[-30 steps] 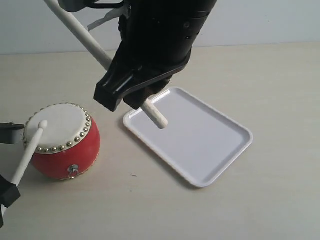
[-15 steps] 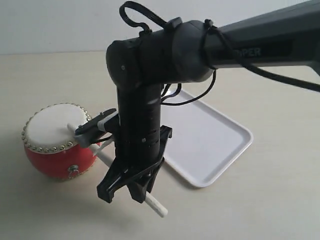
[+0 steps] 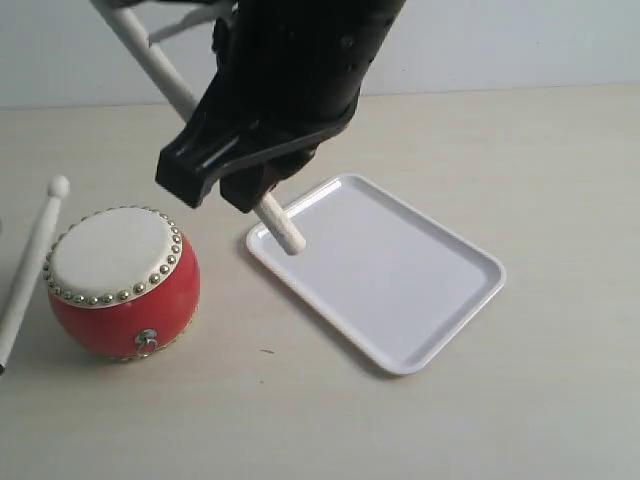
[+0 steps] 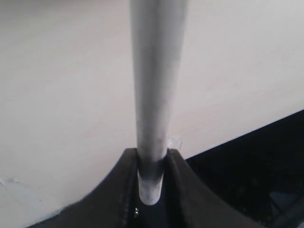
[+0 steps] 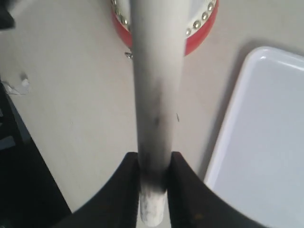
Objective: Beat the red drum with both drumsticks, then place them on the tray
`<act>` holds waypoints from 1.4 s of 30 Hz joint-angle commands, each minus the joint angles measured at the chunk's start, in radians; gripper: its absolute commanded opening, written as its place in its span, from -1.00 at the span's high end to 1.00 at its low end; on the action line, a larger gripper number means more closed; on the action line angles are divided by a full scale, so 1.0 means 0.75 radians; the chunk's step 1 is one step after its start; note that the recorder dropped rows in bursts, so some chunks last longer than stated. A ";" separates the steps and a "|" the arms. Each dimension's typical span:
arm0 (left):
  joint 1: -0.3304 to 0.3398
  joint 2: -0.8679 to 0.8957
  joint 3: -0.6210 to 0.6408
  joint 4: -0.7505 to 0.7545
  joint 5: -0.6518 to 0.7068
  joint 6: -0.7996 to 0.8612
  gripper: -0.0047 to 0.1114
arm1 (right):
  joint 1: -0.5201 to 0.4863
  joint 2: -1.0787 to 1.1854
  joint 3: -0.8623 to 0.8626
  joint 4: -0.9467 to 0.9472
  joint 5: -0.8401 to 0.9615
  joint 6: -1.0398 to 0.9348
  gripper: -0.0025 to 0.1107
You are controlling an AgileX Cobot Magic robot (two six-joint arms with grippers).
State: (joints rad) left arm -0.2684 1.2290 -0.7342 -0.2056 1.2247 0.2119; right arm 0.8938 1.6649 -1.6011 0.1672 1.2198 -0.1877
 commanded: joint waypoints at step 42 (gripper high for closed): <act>0.066 -0.287 0.017 -0.065 -0.005 -0.030 0.92 | 0.003 0.214 -0.017 0.071 0.002 -0.091 0.96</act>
State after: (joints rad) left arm -0.2202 0.9003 -0.7264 -0.1954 1.2247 0.1403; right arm 0.8938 1.9228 -1.5985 0.2282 1.2191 -0.2521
